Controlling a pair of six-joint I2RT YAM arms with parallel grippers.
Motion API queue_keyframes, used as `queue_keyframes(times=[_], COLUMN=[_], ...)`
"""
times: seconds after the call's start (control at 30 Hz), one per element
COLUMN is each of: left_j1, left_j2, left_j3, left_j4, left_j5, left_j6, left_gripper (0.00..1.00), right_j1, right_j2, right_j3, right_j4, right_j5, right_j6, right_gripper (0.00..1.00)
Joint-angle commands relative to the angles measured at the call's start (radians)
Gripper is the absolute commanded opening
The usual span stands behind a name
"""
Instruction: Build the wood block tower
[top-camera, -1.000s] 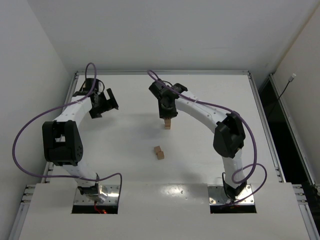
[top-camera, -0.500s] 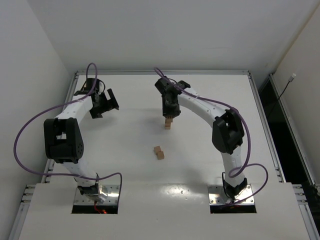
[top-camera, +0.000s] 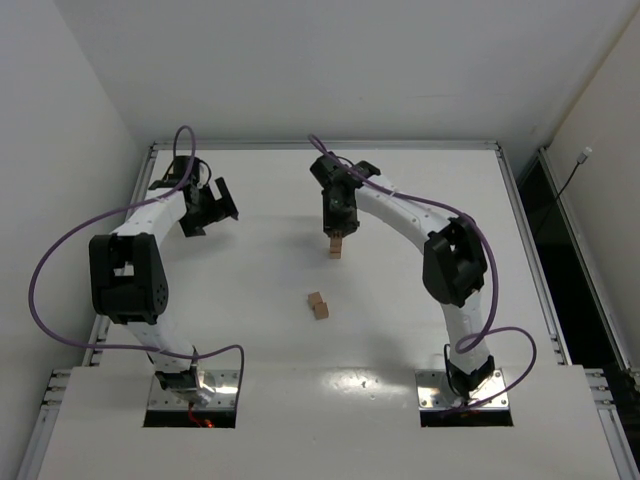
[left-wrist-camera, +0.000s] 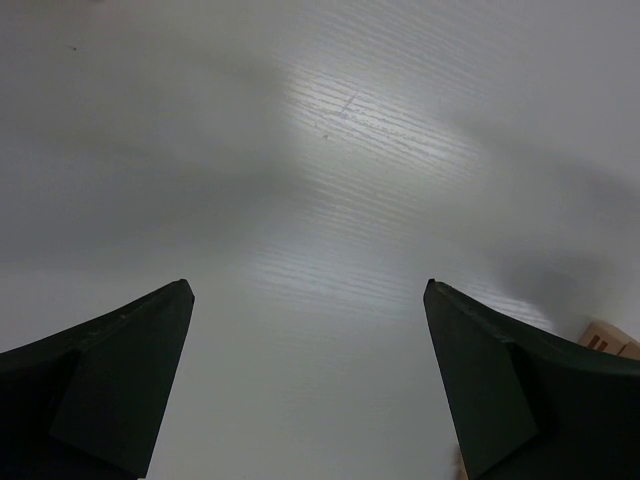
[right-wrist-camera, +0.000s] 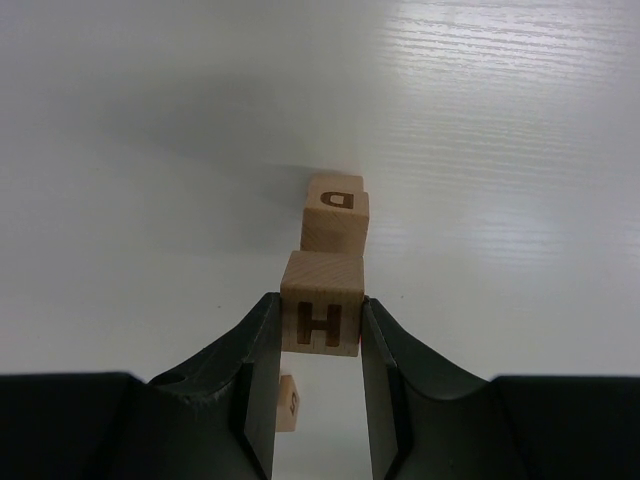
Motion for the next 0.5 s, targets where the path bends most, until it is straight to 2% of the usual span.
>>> queue_keyframes(times=[0.0, 0.47], left_j1=[-0.007, -0.007], left_j2=[-0.005, 0.004], left_j3=[0.038, 0.029], left_j4=[0.01, 0.01], left_j5=[0.008, 0.008], left_j6=[0.008, 0.008], left_gripper=[1.0, 1.0], right_j1=[-0.004, -0.022], right_j2=[0.012, 0.031], right_j3=[0.043, 0.052], right_j4=[0.017, 0.035], right_j5=[-0.018, -0.027], right_j6=[0.003, 0.003], right_gripper=[0.0, 0.0])
